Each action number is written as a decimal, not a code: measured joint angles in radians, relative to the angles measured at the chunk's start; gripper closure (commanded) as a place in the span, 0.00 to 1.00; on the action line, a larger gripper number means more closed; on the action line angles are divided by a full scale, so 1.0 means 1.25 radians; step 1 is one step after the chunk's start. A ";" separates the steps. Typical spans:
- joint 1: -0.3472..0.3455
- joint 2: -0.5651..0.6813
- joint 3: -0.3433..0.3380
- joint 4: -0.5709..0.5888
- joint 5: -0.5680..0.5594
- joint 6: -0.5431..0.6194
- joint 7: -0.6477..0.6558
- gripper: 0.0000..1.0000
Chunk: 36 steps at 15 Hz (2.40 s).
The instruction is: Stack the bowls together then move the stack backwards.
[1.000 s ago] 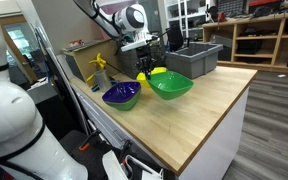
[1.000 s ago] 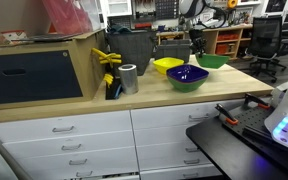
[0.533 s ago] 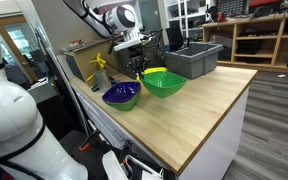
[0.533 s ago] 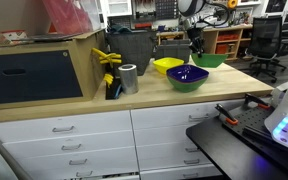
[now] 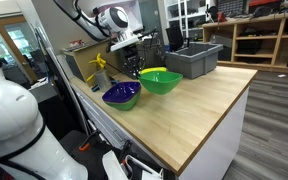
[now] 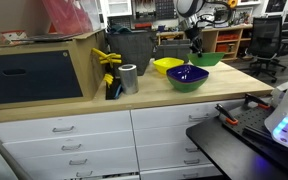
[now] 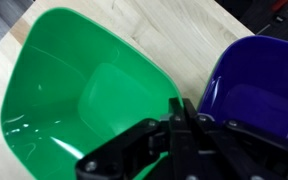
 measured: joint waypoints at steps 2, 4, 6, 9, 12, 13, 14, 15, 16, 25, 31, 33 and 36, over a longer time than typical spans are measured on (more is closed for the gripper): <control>0.005 -0.009 0.003 -0.005 -0.021 0.007 0.000 0.99; 0.009 -0.022 0.006 -0.009 -0.030 0.011 0.000 0.99; 0.011 -0.039 0.010 -0.015 -0.030 0.014 0.000 0.95; 0.011 -0.071 0.011 -0.028 -0.030 0.014 0.001 0.95; 0.011 -0.081 0.011 -0.036 -0.030 0.014 0.001 0.95; 0.011 -0.081 0.011 -0.036 -0.030 0.014 0.001 0.95; 0.011 -0.081 0.011 -0.036 -0.030 0.014 0.001 0.99; 0.011 -0.081 0.011 -0.037 -0.030 0.014 0.001 0.99; 0.011 -0.080 0.011 -0.037 -0.030 0.014 0.001 0.99; 0.076 -0.053 0.084 -0.041 -0.035 0.014 0.004 0.99; 0.138 -0.072 0.137 -0.061 -0.061 0.012 0.006 0.99; 0.142 -0.091 0.144 -0.084 -0.057 0.012 0.006 0.99; 0.142 -0.138 0.144 -0.136 -0.047 0.015 0.006 0.99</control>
